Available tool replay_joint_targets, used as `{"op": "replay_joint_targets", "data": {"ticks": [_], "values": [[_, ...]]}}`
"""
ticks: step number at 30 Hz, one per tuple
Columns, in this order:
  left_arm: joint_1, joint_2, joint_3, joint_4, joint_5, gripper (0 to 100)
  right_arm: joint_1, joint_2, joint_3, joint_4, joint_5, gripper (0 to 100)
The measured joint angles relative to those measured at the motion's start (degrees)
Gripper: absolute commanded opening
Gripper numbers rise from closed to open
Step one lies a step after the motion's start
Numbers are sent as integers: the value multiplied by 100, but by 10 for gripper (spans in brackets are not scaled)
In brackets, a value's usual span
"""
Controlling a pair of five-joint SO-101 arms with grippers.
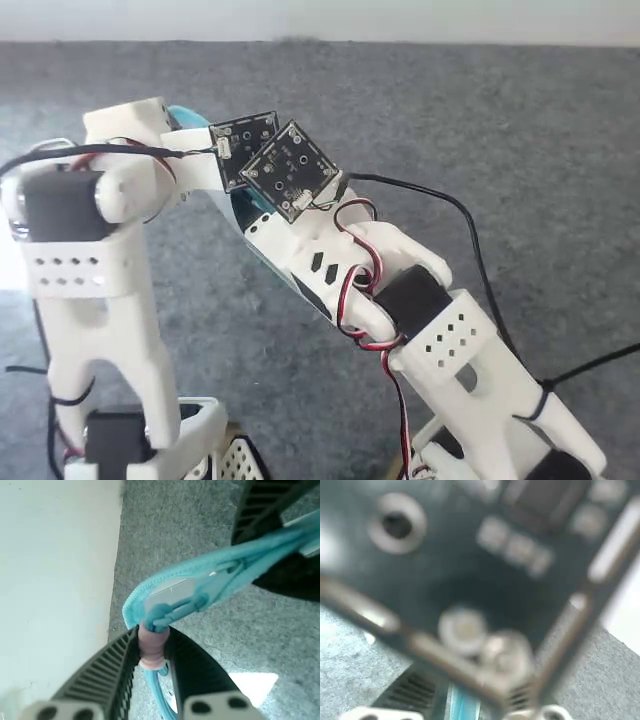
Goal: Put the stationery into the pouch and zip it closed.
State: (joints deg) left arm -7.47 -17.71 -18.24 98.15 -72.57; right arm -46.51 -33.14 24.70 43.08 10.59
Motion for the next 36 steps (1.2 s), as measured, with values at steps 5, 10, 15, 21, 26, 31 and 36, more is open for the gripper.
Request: {"op": "replay_joint_targets", "data": {"ticks": [5,10,15,21,26,31,36], "values": [[-299,0,0,0,0,10,-53,44,0,0,0,7],[-536,0,0,0,0,10,-53,88,220,0,0,6],[-651,255,9,-149,0,10,-53,97,308,0,0,6],[-967,765,9,-563,9,10,-53,229,431,26,-18,6],[-1064,967,0,-721,246,10,-44,281,457,70,-18,7],[-905,870,-9,-536,255,10,-35,281,457,79,-18,18],[-431,633,-9,-352,527,10,-88,26,466,475,-193,166]]}}
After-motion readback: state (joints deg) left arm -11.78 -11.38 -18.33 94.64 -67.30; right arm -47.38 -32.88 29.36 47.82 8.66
